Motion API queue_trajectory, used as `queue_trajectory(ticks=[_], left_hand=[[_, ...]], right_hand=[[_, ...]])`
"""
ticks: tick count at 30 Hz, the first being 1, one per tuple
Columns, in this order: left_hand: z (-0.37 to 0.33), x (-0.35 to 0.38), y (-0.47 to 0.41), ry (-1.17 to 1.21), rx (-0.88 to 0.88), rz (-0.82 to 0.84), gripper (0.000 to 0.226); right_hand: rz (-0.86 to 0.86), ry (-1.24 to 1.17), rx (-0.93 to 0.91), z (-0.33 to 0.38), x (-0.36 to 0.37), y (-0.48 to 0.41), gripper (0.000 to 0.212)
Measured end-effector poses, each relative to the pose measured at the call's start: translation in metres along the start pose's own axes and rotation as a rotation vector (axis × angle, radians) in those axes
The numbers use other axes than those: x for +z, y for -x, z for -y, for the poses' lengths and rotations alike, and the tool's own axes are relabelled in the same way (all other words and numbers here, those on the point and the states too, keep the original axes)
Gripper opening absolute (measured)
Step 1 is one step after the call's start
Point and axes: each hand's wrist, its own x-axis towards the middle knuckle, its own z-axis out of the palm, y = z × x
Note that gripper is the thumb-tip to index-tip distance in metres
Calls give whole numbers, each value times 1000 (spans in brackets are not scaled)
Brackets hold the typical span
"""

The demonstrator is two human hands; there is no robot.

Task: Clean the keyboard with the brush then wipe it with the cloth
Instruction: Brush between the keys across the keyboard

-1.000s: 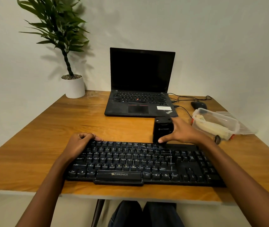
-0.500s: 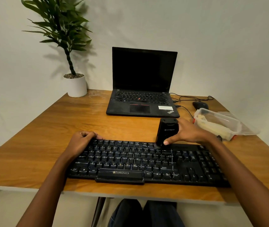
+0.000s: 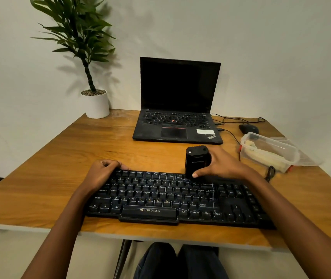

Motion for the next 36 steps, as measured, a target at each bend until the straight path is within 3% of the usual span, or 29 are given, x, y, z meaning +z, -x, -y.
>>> queue_trajectory(ticks=[8,13,18,22,27,32,36], left_hand=[[-4,1,2,-7,5,-3,28],[-6,2,4,-5,7,8,28],[-6,1,4,-7,10,17,28],[-5,0,3,-6,4,20,27],[-4,0,2,2,2,17,27],[-4,0,2,13,-5,15,28],[-2,-1,1,19,-6,12,28]], right_hand=[[-23,39,-1,0,-1,1,57],[11,-119,74,-3,-14,14,56],[-93,-14,4,1,5,7,57],[-23,-136,36,-2,-9,13,56],[-122,-25,9,-2,3,5,53],[-7,-125,55,-5,-8,8,60],[-83,-29,27,0,-3,-1,56]])
